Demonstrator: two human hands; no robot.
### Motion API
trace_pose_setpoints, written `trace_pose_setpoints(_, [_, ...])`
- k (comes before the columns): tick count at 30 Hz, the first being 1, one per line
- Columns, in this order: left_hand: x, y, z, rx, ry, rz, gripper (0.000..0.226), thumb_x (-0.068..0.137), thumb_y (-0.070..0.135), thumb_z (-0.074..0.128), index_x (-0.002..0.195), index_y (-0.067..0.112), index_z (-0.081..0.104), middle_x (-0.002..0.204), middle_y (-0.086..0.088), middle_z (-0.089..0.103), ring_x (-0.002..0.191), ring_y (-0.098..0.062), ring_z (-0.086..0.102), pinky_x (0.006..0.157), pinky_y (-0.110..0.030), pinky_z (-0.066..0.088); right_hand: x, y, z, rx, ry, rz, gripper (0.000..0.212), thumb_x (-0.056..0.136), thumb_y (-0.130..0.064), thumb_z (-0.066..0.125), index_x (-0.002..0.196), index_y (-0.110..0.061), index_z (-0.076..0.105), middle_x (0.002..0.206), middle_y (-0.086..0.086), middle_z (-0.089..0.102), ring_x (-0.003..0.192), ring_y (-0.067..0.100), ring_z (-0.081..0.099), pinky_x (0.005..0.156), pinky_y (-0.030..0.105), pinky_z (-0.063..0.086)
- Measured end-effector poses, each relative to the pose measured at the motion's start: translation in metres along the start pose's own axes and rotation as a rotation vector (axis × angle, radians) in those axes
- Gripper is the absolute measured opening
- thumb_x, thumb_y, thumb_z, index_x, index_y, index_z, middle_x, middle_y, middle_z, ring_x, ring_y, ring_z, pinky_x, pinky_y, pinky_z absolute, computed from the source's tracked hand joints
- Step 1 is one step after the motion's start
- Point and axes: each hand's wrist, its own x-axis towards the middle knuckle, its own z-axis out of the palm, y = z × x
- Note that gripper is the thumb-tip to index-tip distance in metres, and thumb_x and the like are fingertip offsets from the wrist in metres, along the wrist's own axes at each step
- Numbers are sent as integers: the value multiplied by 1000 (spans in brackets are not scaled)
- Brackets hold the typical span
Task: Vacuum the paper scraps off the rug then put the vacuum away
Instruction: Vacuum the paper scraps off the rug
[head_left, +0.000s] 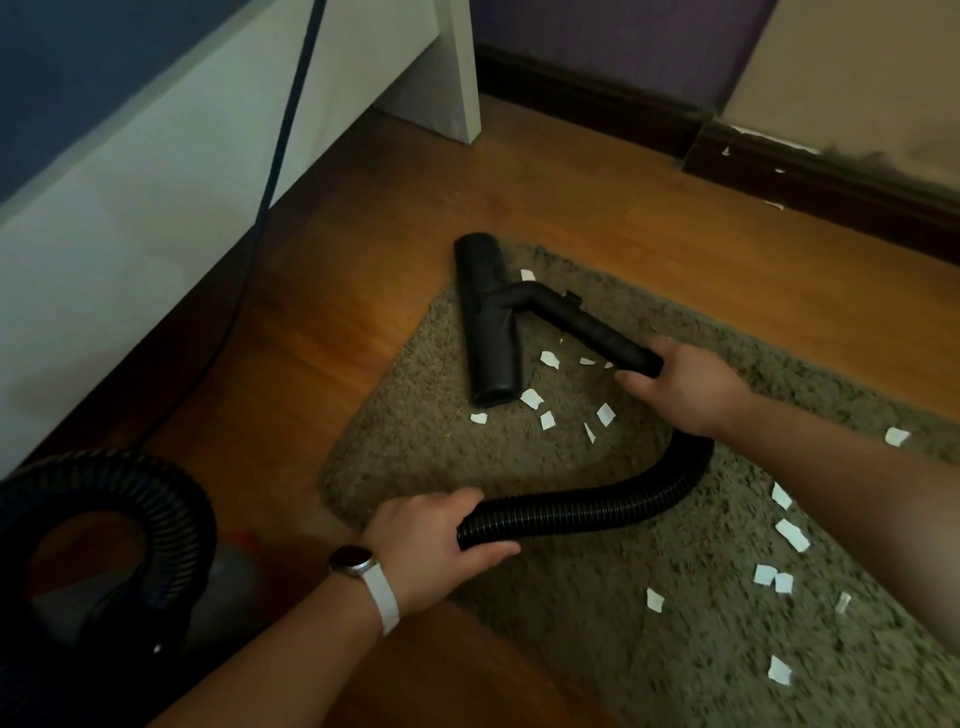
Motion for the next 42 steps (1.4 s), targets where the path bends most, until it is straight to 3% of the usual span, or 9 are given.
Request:
trace_pose_setpoints(8, [-7, 8, 1, 11, -49, 11, 54, 81, 80, 41, 111, 37, 53, 86, 15, 58, 79, -4, 57, 67, -24, 47, -9, -3, 0, -69, -28, -60, 28, 92, -51, 60, 101, -25, 56, 76, 1, 61, 65, 15, 60, 53, 29, 42])
trace_pose_setpoints(17, [5, 25, -8, 2, -1, 42, 55, 80, 81, 42, 109, 36, 54, 82, 13, 59, 76, -6, 58, 68, -28, 51, -18, 34, -18, 131, 56, 42, 31, 94, -48, 61, 111, -21, 57, 78, 7, 65, 64, 22, 64, 50, 29, 43])
trace_pose_setpoints(26, [3, 28, -9, -48, 11, 10, 54, 80, 79, 44, 109, 36, 56, 76, 14, 57, 68, -3, 57, 57, -24, 48, 6, 8, -28, 49, 67, 16, 31, 94, -50, 58, 106, -22, 55, 78, 4, 61, 66, 18, 59, 52, 28, 41])
trace_pose_setpoints(32, [3, 33, -8, -33, -1, 16, 52, 80, 80, 43, 107, 37, 55, 75, 14, 57, 68, -3, 57, 55, -20, 45, -6, 30, -27, 121, 30, 112, 32, 95, -47, 59, 105, -17, 59, 75, 6, 63, 62, 21, 60, 51, 28, 40])
trace_pose_setpoints(35, [10, 40, -8, -1, -2, 46, 52, 80, 80, 42, 105, 37, 55, 76, 13, 58, 71, -4, 57, 59, -22, 46, -21, 50, -27, 151, 25, 159, 29, 95, -44, 60, 103, -17, 58, 70, 5, 59, 56, 20, 56, 49, 28, 38])
trace_pose_setpoints(42, [18, 56, -1, 16, -53, 114, 52, 79, 80, 42, 104, 36, 54, 77, 14, 57, 71, -2, 57, 65, -26, 51, -45, 71, -31, 132, 40, 168, 28, 96, -44, 59, 106, -18, 54, 79, 7, 61, 65, 22, 60, 52, 30, 41])
